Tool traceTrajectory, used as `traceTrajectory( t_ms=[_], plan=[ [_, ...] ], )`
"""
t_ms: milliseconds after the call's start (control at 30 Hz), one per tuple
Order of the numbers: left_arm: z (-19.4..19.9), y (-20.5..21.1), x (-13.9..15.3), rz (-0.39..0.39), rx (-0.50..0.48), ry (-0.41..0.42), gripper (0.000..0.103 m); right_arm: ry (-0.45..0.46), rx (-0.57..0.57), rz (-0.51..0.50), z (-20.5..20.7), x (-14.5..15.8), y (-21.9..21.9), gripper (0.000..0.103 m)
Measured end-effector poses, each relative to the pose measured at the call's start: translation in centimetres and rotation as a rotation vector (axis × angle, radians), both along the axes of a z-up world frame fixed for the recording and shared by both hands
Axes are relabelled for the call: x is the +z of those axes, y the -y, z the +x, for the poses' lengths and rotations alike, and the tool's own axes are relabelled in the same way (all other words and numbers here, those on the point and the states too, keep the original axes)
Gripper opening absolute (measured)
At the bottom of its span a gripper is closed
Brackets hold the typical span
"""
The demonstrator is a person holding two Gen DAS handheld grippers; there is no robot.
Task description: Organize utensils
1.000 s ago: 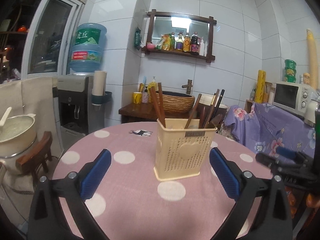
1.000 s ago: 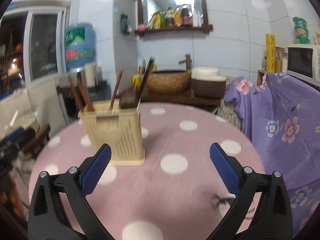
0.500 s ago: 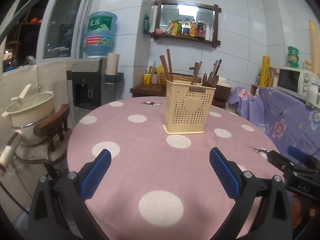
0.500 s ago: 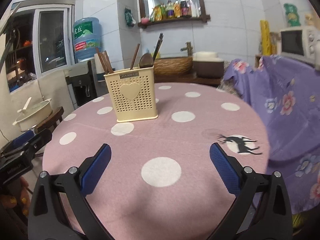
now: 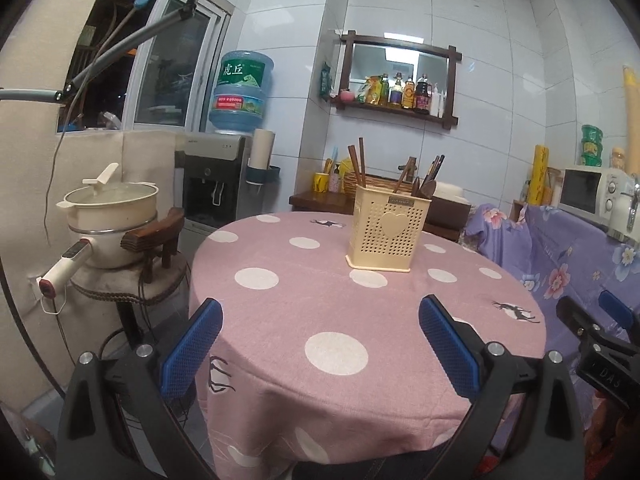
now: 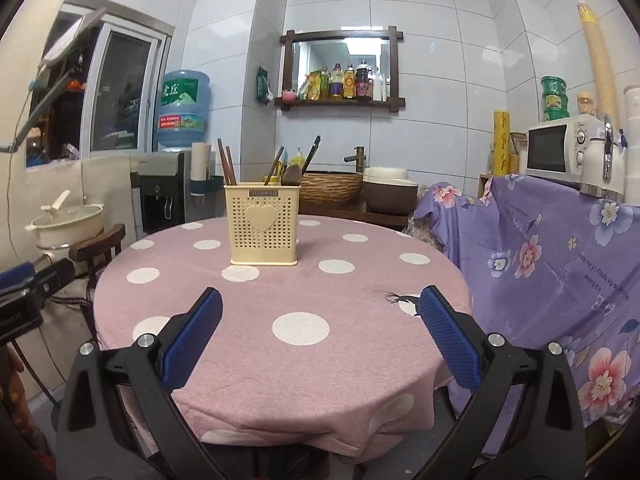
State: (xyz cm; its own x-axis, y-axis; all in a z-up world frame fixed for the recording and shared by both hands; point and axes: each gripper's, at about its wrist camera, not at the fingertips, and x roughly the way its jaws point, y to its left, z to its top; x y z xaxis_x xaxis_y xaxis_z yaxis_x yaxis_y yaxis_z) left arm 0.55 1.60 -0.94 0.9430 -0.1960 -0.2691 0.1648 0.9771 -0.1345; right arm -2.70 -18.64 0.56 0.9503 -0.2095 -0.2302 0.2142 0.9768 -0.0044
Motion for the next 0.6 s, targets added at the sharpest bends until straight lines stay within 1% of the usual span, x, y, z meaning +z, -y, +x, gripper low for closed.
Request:
traceTrajectory(
  t_ms=[133, 333, 600],
  plan=[
    [-0.18, 0.26, 0.36, 0.018, -0.001, 0.02, 0.098, -0.002, 0.004, 0.025, -0.19, 0.04, -0.19, 0.097],
    [-0.3, 0.34, 0.22, 0.02, -0.01, 0.024, 0.098, -0.018, 0.001, 0.055, 0.07, -0.16, 0.17, 0.097],
    [-0.32, 0.63, 0.21, 0.035, -0.023, 0.029, 0.098, -0.017, 0.001, 0.05, 0.01, -0.23, 0.12, 0.097]
  ],
)
